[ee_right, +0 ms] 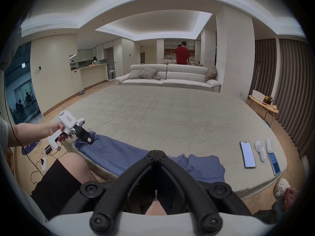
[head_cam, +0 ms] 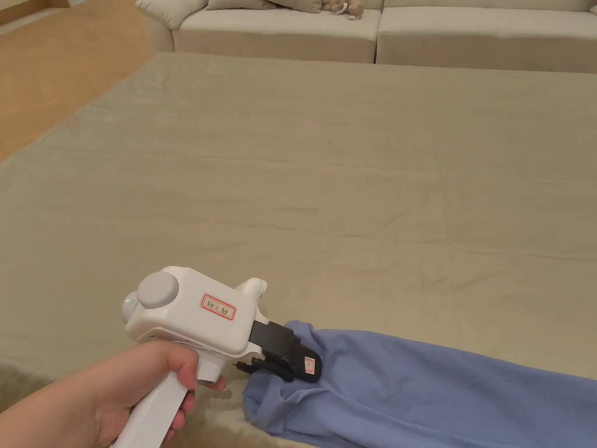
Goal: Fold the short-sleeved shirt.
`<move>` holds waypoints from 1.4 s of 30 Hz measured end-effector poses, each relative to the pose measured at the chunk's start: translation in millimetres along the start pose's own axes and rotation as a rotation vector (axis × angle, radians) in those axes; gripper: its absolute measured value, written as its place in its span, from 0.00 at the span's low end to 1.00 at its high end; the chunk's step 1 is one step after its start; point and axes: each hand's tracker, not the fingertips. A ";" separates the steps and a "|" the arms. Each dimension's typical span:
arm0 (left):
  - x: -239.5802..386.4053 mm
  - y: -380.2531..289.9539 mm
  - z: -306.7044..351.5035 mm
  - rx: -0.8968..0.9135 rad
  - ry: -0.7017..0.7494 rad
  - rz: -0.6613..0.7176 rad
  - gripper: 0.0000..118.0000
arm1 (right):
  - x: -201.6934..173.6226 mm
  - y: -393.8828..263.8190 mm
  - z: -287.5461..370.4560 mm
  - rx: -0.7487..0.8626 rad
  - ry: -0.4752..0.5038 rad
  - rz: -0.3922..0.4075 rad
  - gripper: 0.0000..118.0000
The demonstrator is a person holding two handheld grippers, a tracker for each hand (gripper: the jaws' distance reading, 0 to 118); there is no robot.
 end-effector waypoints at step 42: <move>150.4 34.2 -38.4 -0.119 0.492 -0.124 0.04 | 24.0 -29.1 23.6 0.101 0.093 -0.066 0.00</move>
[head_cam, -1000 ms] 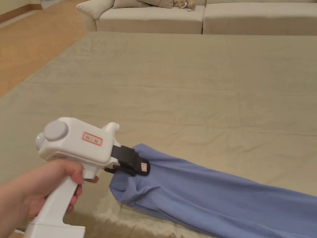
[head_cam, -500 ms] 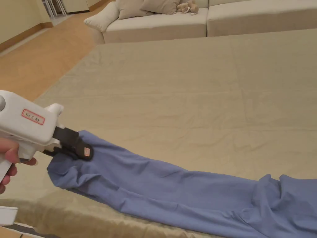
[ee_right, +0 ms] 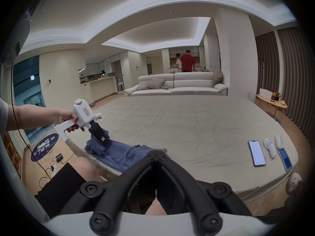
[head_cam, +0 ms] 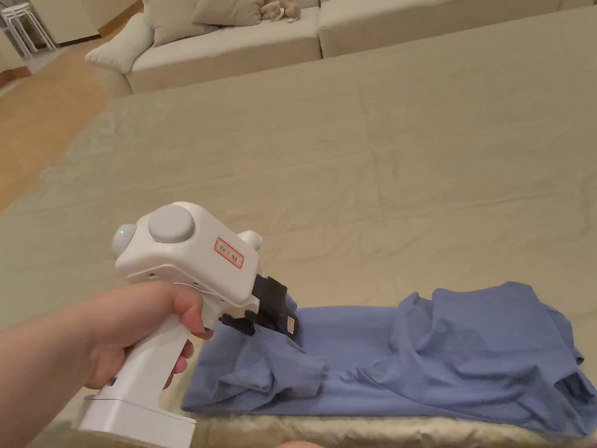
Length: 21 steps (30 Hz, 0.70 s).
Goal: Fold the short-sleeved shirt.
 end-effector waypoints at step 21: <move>13.1 -41.7 53.7 0.131 0.143 -0.081 0.02 | 5.0 -18.1 -3.4 -0.027 0.034 -0.037 0.00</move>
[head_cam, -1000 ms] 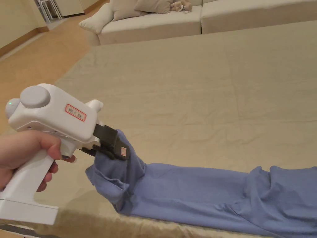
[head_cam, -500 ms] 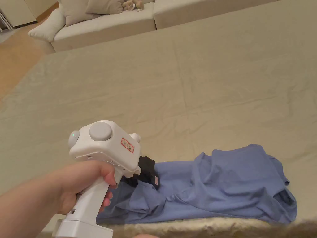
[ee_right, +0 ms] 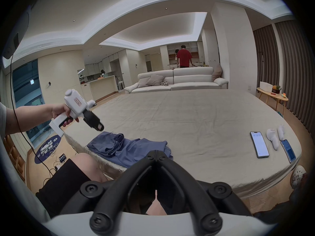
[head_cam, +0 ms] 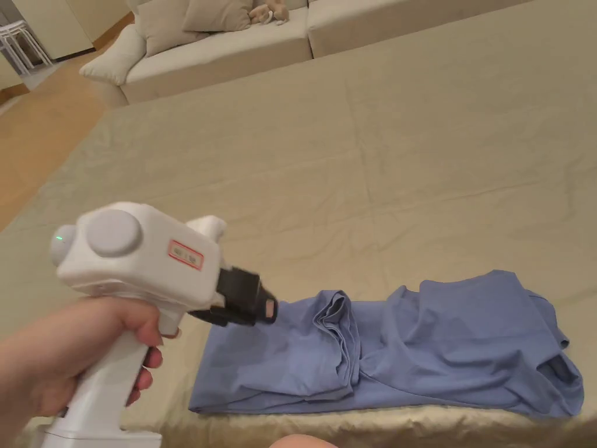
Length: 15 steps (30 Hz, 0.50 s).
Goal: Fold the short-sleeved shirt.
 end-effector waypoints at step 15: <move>96.6 2.7 -89.6 -0.110 -0.220 -0.125 0.02 | 0.7 -5.4 17.0 -0.010 -0.034 -0.016 0.00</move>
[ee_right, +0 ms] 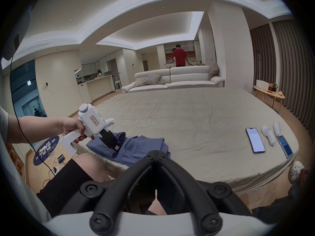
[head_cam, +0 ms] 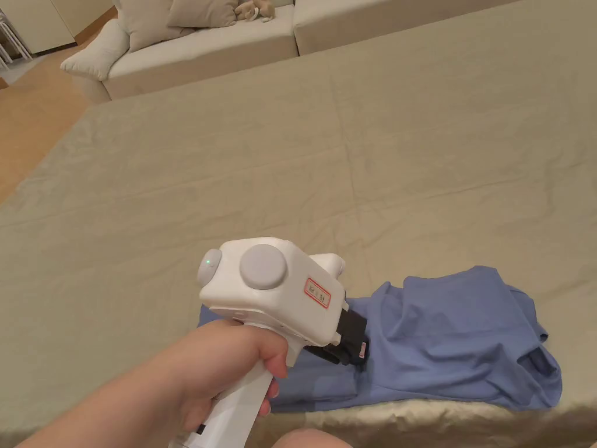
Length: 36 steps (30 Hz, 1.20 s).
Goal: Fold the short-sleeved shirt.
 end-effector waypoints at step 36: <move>-198.6 -47.8 23.4 0.163 -0.531 0.227 0.83 | -83.3 39.2 -45.5 -0.125 0.037 0.143 0.00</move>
